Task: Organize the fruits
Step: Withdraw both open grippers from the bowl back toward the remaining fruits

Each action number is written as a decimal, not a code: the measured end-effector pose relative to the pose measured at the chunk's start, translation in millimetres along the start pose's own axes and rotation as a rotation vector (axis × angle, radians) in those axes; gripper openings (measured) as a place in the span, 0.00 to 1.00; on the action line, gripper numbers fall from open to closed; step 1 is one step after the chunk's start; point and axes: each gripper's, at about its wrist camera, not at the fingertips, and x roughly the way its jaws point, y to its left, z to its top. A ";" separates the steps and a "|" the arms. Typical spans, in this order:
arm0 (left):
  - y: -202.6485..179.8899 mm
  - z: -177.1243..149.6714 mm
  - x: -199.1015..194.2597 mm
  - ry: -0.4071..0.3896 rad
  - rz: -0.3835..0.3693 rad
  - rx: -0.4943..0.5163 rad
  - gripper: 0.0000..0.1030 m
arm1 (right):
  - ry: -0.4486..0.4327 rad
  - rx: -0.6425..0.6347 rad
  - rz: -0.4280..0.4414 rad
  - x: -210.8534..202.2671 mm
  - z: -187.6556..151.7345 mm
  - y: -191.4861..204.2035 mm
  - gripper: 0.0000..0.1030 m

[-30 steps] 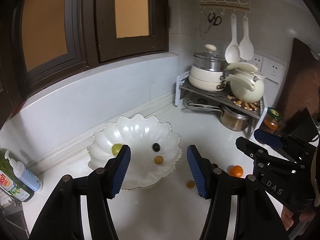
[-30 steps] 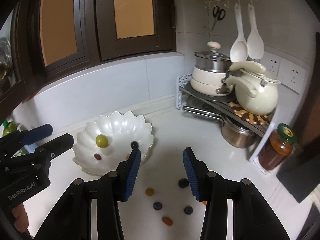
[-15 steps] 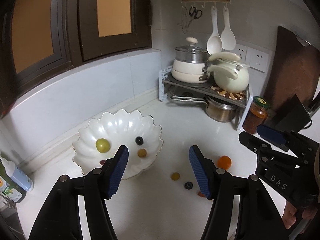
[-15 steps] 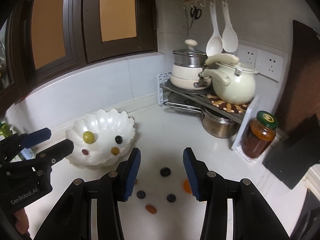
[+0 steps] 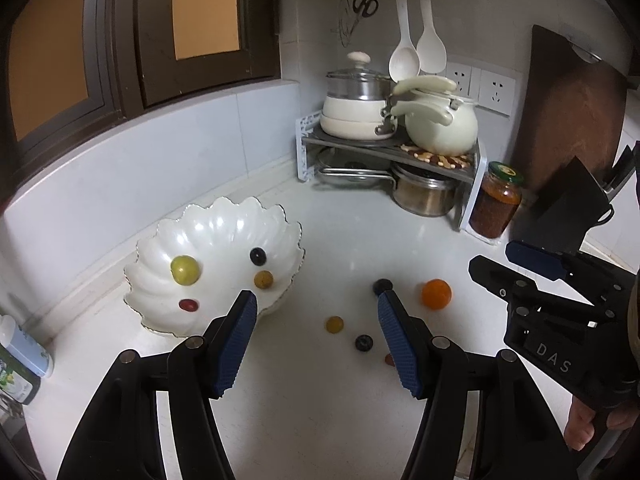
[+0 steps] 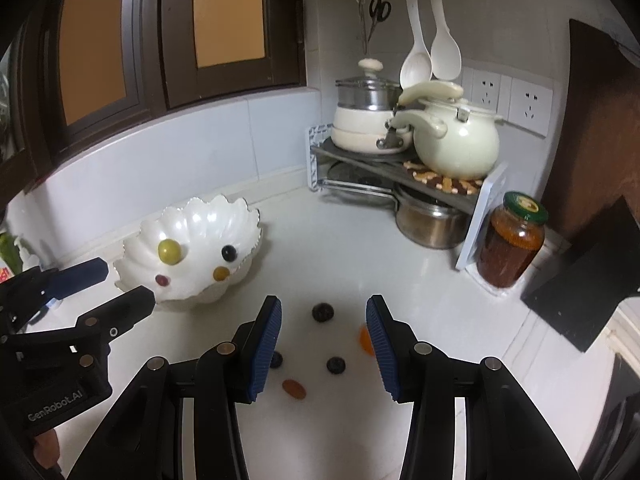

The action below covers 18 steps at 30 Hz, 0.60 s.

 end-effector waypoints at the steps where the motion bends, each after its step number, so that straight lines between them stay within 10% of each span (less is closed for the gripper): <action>1: -0.1 -1.3 1.7 0.003 -0.002 0.002 0.60 | 0.007 0.001 0.000 1.4 -1.9 0.1 0.44; 18: -10.8 -23.1 50.1 0.146 -0.075 0.016 0.59 | 0.137 0.050 0.019 41.7 -26.3 -12.4 0.44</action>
